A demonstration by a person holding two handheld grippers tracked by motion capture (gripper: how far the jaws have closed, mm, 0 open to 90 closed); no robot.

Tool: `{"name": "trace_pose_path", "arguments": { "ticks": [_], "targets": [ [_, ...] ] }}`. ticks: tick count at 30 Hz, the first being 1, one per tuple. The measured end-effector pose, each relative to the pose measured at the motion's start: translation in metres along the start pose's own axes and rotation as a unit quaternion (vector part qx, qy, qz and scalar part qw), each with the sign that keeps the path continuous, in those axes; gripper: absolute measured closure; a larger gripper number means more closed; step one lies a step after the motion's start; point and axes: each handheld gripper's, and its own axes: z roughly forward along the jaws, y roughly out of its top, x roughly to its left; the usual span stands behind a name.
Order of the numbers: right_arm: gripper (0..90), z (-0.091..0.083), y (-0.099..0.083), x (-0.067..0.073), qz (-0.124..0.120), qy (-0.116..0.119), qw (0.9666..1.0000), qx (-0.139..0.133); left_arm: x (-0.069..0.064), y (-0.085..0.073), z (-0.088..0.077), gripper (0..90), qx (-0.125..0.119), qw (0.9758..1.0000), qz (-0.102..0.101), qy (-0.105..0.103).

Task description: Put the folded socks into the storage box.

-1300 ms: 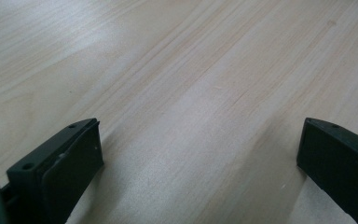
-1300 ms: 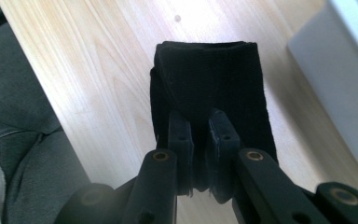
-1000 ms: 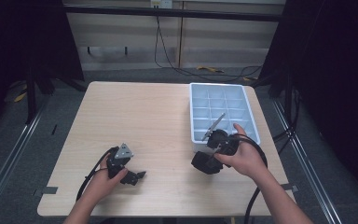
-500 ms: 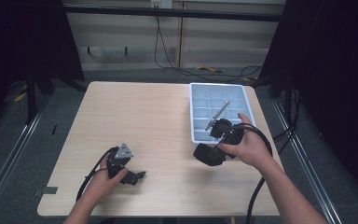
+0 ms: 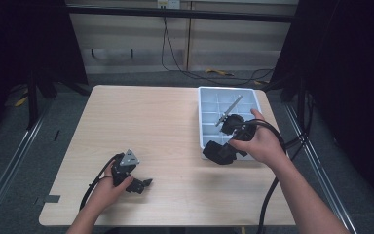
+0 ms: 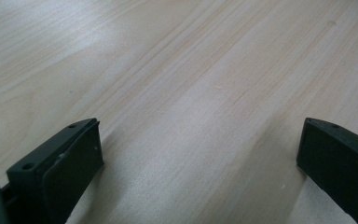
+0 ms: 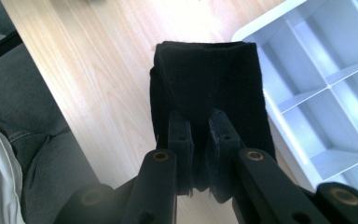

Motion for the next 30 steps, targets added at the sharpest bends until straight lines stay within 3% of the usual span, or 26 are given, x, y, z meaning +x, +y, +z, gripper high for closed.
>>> {"name": "trace_pose_path", "arguments": {
  "ticks": [16,30],
  "targets": [
    [81.9,-0.006,0.007,-0.015,0.009,0.000,0.9999,-0.007,0.000,0.000,0.000,0.0,0.000,1.0000,0.000,0.000],
    [81.8,-0.008,0.021,-0.032,0.007,-0.032,0.9995,0.001,0.000,0.000,0.000,0.0,0.000,1.0000,0.000,0.000]
  ]
}}
